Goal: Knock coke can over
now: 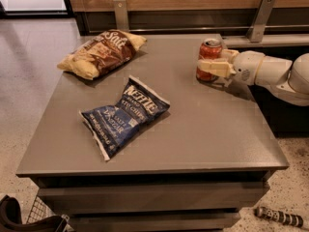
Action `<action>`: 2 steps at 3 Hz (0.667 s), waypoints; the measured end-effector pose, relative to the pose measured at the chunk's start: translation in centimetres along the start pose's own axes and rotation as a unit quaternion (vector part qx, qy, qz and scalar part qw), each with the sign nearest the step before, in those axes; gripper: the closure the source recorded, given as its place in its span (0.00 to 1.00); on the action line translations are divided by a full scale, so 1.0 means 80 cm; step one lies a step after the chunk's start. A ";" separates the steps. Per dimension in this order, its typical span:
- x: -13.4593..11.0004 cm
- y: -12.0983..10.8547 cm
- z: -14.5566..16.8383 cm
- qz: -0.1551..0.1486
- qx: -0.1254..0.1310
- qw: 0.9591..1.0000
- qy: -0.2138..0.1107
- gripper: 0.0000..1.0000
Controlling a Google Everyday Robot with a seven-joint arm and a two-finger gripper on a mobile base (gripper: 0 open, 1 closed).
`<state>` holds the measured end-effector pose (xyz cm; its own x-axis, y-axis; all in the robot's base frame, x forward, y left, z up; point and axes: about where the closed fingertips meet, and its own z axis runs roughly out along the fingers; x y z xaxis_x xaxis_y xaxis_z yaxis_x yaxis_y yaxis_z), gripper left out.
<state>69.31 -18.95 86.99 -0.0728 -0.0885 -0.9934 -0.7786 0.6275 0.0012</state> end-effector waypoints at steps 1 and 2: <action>-0.018 0.003 0.009 -0.016 -0.015 0.998 0.064 1.00; -0.040 0.003 0.011 -0.039 -0.021 0.989 0.141 1.00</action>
Offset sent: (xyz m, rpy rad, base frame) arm 0.0071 0.0026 0.0531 -0.4458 0.1923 0.0608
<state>69.92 -17.83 90.03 -0.1774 -0.3516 -0.9192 -0.8139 0.5775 -0.0638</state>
